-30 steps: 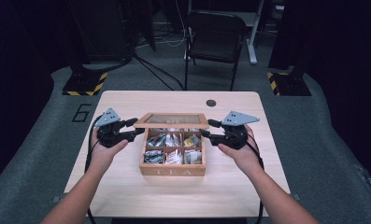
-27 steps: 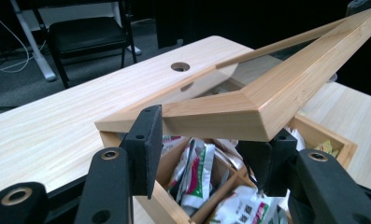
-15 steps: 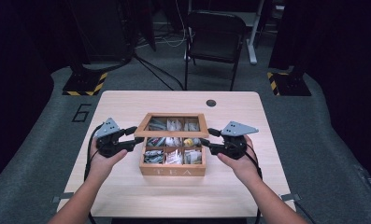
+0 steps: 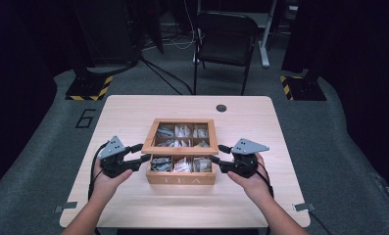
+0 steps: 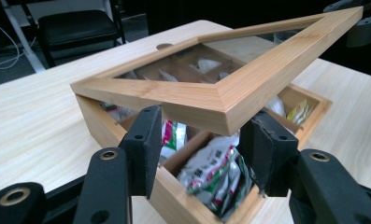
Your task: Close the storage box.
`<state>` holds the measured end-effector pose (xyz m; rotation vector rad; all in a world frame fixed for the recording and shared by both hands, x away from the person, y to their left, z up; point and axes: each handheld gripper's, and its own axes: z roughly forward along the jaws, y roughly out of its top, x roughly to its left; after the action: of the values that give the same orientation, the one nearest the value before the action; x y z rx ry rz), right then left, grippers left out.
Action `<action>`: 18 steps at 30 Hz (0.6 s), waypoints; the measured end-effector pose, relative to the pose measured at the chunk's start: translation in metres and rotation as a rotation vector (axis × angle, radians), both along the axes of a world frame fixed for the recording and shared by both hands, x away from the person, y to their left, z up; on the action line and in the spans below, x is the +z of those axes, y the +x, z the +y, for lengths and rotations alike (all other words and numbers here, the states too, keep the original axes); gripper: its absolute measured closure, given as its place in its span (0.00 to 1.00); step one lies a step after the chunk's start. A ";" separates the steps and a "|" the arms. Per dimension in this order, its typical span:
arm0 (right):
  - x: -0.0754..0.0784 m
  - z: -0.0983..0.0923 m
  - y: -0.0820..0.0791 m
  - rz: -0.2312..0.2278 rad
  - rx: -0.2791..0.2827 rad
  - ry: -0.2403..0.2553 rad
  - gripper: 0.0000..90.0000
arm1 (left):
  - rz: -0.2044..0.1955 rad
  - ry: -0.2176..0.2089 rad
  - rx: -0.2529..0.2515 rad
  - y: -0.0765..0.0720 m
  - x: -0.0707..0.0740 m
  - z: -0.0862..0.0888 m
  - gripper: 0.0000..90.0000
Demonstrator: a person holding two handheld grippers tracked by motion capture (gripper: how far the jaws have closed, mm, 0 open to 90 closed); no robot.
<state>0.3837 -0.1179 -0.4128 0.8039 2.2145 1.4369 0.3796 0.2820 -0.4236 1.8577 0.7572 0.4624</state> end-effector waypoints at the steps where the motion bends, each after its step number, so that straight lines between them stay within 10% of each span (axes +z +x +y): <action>1: -0.003 0.000 -0.001 0.006 0.000 0.000 0.54 | 0.002 0.000 -0.001 -0.001 -0.002 0.000 0.55; 18: -0.033 0.000 -0.013 0.029 0.001 -0.051 0.54 | 0.026 0.031 -0.010 -0.016 -0.029 -0.002 0.54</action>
<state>0.3711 -0.1177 -0.4453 0.8117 2.2642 1.3723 0.3634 0.2802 -0.4531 1.8986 0.7615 0.4469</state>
